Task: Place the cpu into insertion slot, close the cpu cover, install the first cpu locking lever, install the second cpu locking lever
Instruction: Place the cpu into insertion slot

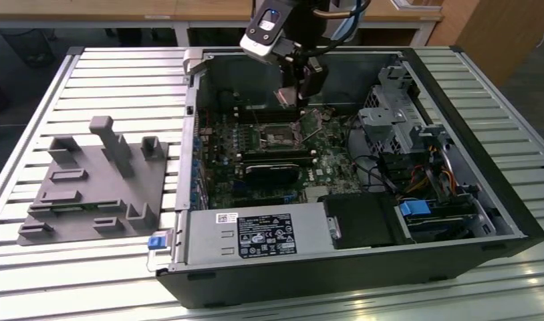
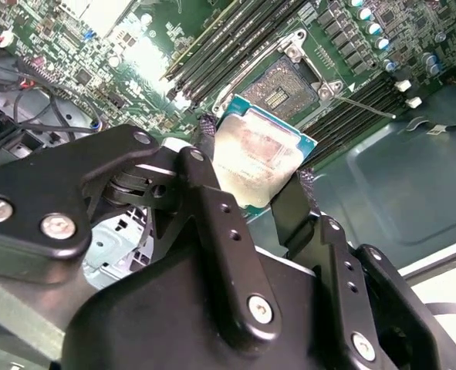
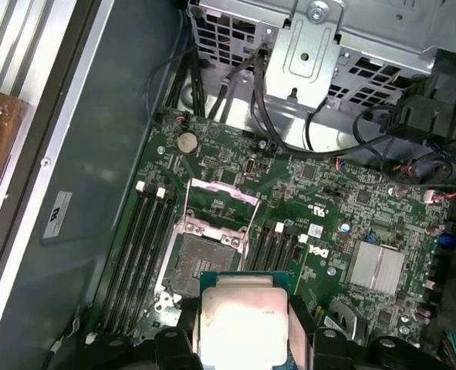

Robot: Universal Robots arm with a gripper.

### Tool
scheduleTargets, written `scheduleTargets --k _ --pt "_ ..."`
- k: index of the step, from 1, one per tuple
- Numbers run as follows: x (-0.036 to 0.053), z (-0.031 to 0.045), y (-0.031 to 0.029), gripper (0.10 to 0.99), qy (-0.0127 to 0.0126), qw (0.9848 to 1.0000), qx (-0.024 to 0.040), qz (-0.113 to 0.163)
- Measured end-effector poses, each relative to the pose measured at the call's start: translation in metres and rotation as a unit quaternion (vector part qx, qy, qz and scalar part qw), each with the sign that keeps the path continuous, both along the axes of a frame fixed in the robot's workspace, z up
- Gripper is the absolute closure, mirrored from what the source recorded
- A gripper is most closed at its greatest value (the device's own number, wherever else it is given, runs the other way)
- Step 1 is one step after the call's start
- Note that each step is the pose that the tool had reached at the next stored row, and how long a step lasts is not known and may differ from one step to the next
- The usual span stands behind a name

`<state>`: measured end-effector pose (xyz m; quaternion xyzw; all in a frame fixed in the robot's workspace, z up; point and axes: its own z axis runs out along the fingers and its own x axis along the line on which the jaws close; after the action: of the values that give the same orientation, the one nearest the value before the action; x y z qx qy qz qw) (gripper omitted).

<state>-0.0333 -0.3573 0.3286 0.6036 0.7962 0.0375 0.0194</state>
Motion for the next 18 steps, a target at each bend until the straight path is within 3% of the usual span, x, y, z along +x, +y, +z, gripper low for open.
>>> scheduleTargets --k 6,13,18 --pt "-0.0002 -0.0041 0.0003 0.545 0.0 0.9994 -0.0003 -0.034" --pt "-0.0005 -0.009 0.0005 0.545 0.0 0.9964 -0.0004 -0.085" --pt "-0.0007 -0.0122 0.0005 0.545 0.0 0.9945 -0.0003 -0.105"
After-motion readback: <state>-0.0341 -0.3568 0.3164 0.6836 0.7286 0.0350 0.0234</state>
